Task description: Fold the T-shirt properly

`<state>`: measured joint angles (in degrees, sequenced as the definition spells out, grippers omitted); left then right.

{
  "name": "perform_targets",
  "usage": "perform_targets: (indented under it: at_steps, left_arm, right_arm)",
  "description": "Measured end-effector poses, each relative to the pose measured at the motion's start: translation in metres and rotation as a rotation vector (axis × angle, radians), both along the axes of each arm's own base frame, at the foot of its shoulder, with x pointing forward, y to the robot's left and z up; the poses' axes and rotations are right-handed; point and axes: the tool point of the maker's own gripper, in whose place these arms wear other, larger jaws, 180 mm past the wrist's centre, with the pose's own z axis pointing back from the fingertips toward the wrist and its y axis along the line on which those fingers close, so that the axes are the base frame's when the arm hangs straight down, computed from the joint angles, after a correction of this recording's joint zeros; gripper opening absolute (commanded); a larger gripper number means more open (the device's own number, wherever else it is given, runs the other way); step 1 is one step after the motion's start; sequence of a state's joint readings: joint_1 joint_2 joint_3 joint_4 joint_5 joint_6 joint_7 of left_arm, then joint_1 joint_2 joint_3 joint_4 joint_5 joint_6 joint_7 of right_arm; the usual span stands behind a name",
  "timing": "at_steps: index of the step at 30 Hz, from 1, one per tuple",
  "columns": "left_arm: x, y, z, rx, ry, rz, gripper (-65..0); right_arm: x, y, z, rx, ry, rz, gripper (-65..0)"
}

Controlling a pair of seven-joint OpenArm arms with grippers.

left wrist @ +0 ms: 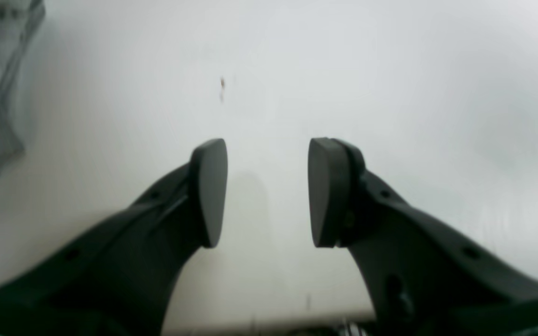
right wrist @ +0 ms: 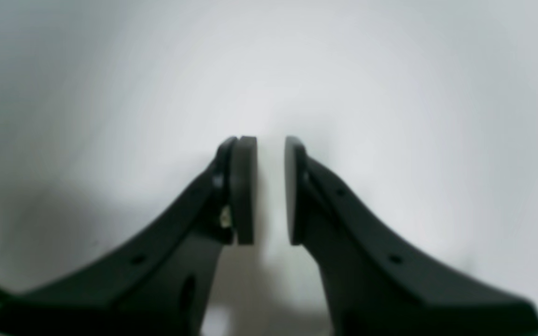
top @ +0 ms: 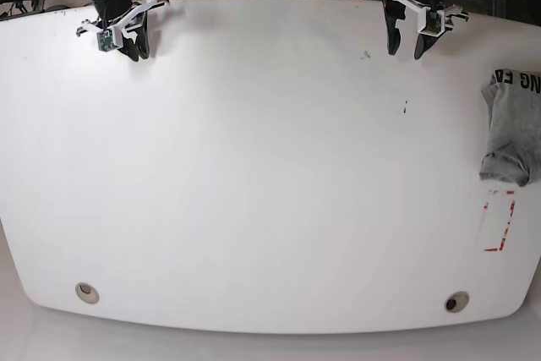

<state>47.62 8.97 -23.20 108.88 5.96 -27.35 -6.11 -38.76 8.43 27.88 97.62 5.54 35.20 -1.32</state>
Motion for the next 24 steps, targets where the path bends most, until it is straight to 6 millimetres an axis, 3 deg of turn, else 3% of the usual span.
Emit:
perform_targets:
  at_steps: [5,13,20,24]
  left_arm:
    - [-0.059,-0.001,-0.016,0.005,0.161,-0.006,-39.2]
    - [-0.132,0.004,-0.052,-0.026,0.372,-0.007,-39.3]
    - [-0.195,0.005,-0.120,-0.090,0.602,0.012,-39.3]
    - [-0.210,0.000,-0.158,-0.155,0.673,0.046,-39.3]
  right_arm:
    - [-0.049,-0.012,-0.005,0.030,0.078,-0.066,-55.8]
    - [-0.123,0.006,-0.010,0.112,0.163,-0.147,-55.8]
    - [-0.187,0.039,-0.063,0.222,0.386,-0.162,-55.8]
    - [-0.205,0.047,-0.094,0.254,0.469,-0.188,-55.8]
